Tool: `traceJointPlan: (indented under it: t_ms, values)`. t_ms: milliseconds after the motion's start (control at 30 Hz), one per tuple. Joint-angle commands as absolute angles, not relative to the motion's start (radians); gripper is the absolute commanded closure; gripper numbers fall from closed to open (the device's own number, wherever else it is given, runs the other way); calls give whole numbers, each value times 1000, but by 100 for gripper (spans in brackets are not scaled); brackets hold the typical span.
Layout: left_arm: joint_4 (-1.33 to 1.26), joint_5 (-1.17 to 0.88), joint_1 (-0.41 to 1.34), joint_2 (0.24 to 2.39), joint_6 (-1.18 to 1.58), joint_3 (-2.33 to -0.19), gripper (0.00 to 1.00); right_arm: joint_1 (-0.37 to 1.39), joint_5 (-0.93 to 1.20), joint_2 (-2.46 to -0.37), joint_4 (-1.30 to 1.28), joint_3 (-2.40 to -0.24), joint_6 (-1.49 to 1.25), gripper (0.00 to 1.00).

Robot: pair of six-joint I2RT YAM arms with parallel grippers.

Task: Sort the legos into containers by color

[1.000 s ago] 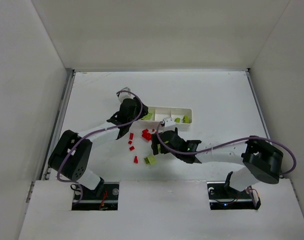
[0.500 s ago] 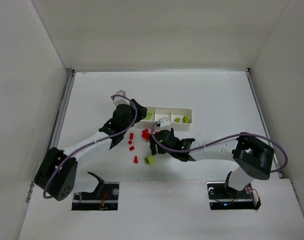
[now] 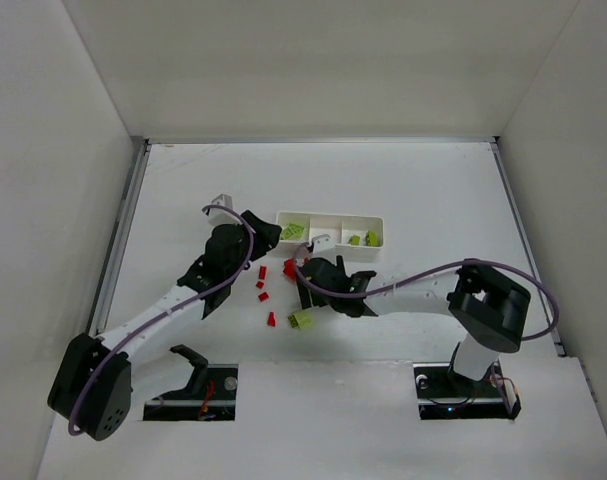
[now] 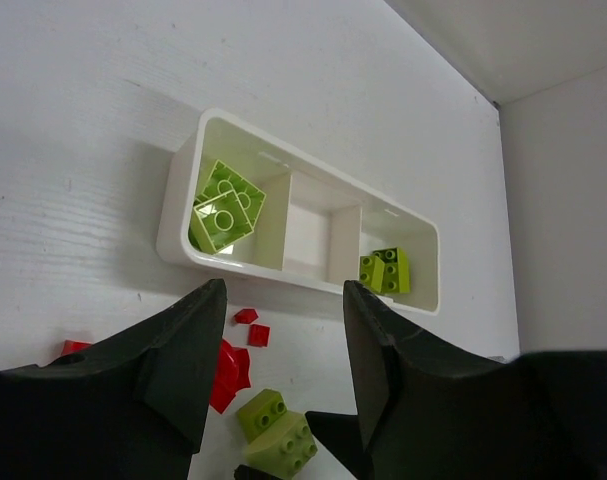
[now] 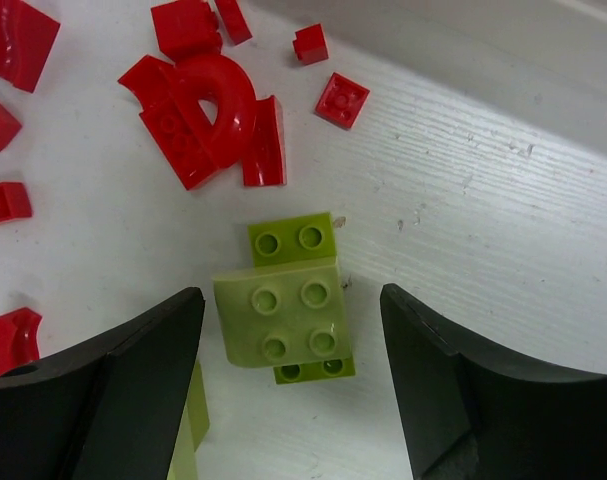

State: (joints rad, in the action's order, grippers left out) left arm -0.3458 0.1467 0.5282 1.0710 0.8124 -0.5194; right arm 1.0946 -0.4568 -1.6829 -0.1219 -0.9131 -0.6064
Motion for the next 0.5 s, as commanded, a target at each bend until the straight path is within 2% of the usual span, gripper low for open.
traceJointPlan:
  t_ms: [0, 100, 267, 467]
  values:
    - [-357, 121, 515, 1026, 833, -503, 52, 1096, -514, -1710, -185, -983, -623, 24]
    - [-357, 112, 510, 1009, 836, -489, 52, 1096, -525, -1735, -213, -1008, -624, 29]
    - [-361, 100, 501, 1003, 844, -468, 52, 1099, -546, -1755, -248, -1034, -643, 46]
    - [-361, 55, 484, 979, 856, -454, 52, 1101, -557, -1688, -250, -1035, -658, 53]
